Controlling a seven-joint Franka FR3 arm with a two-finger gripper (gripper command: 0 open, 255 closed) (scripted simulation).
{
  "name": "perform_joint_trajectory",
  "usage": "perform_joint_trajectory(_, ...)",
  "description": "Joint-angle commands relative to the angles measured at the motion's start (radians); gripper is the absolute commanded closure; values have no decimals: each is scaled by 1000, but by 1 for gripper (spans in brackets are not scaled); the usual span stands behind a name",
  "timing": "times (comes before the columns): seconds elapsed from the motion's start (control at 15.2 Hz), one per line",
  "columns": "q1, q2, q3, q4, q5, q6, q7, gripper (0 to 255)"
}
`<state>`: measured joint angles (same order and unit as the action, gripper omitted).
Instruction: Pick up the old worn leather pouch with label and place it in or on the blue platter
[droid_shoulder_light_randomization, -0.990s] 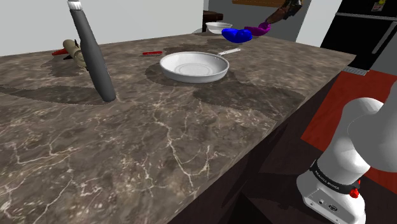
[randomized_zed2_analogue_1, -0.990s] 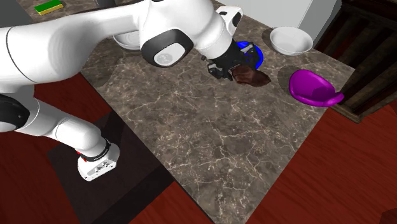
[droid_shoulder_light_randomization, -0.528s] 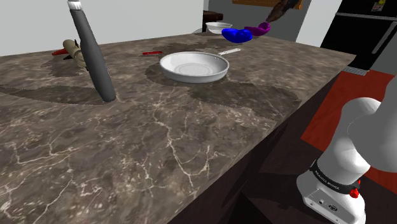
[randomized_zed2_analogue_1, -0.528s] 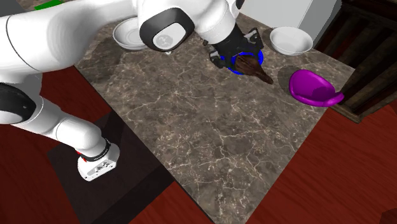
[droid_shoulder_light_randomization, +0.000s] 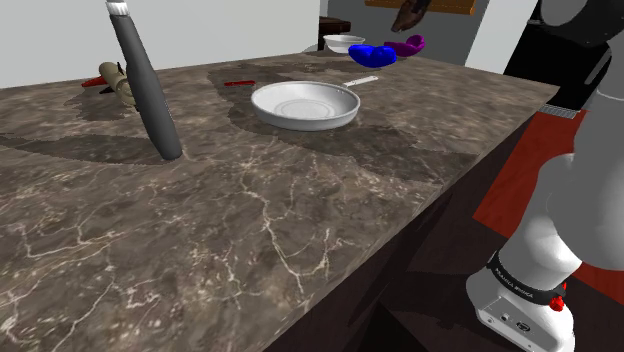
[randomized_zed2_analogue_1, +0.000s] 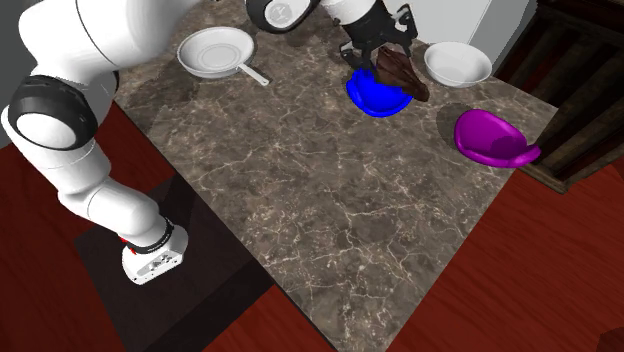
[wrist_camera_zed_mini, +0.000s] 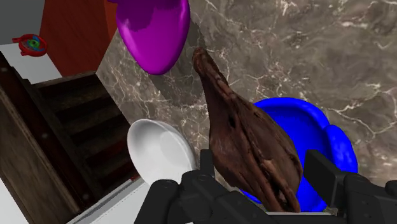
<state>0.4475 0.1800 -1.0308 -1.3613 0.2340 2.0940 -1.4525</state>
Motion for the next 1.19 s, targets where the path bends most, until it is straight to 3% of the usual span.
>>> perform_joint_trajectory(0.0,-32,73,18,76,58,-31,10,255)
perform_joint_trajectory(0.26,-128,223,69,270,157,-110,45,255)
perform_joint_trajectory(1.12,17,132,37,-37,76,120,51,255)
